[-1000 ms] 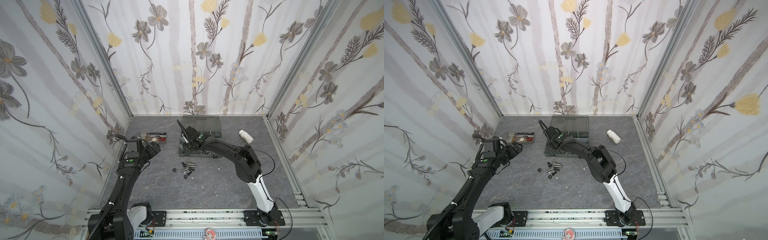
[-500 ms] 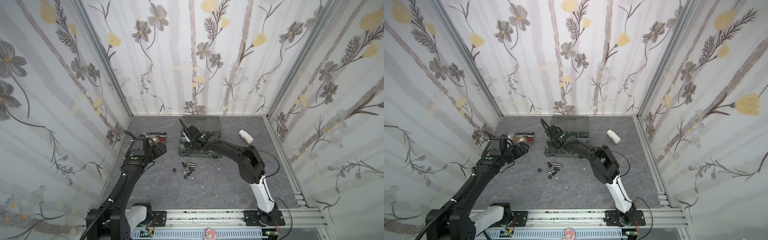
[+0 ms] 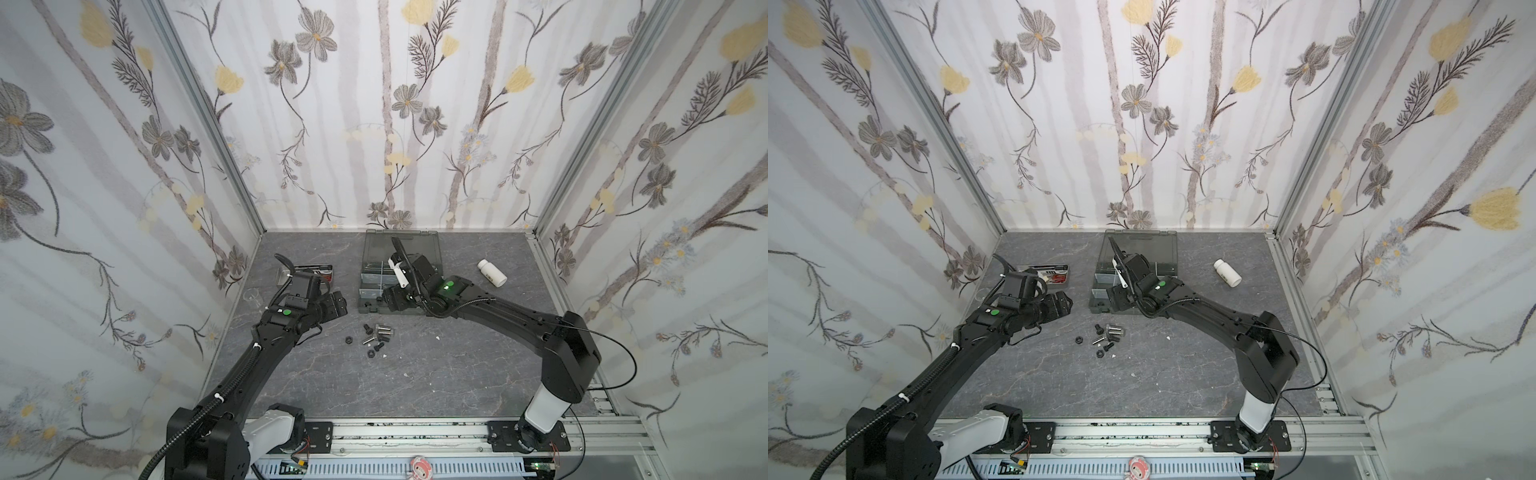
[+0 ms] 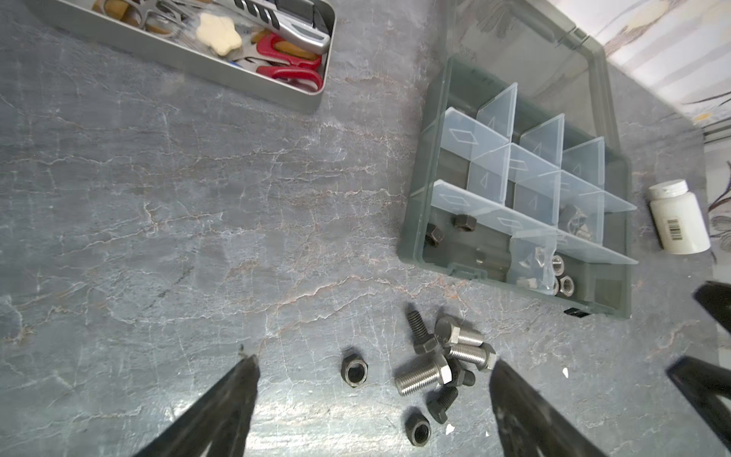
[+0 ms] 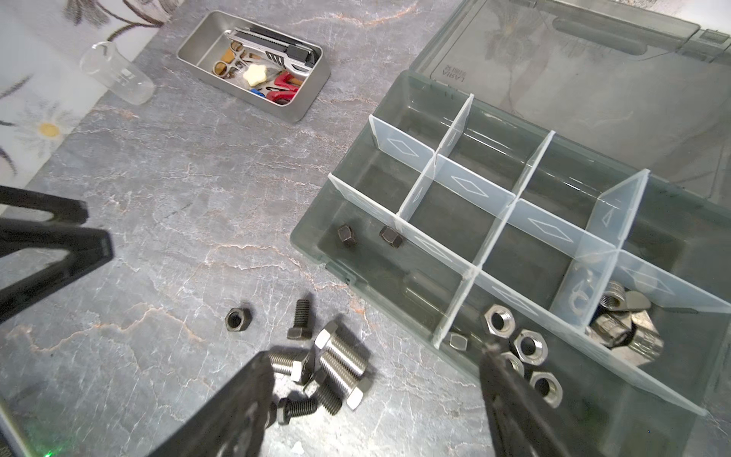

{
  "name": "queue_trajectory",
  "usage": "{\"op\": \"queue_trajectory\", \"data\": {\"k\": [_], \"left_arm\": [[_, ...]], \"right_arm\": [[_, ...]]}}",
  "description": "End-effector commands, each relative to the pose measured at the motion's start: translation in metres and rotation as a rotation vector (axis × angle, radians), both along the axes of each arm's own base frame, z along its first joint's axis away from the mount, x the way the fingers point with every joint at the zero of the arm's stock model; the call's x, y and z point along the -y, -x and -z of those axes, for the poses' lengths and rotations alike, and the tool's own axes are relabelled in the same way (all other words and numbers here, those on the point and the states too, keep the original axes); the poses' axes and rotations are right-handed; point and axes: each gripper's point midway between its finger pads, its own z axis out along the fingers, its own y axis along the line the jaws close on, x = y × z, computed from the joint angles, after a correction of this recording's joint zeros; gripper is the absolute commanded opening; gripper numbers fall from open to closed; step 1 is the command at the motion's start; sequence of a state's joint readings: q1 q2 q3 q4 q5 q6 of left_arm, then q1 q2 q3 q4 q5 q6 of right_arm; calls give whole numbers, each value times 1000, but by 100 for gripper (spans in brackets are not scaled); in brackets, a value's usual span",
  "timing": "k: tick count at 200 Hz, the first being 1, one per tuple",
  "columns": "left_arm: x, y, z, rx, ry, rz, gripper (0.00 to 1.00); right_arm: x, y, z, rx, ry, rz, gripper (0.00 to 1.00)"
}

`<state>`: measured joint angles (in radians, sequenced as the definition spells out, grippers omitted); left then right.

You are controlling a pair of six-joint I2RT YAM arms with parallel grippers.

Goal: Sort the screws and nuts into containers
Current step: Place the nut into the container, then pick up the nut at the center of the table.

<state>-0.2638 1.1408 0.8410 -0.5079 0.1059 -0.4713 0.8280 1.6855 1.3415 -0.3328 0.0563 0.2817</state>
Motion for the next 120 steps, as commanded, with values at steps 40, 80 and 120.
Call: {"op": "queue_trajectory", "data": {"k": [40,80,120], "left_arm": [[-1,8,11,-71,-101,-5,83],[7,14,20,-118,-137,18,80],[13,22,31,-157,-176,41,79]], "right_arm": [[55,-5,-45,196,-80,121,100],[78,0,-53,247,-132,177,100],[94,5,-48,261,-141,200,100]]}}
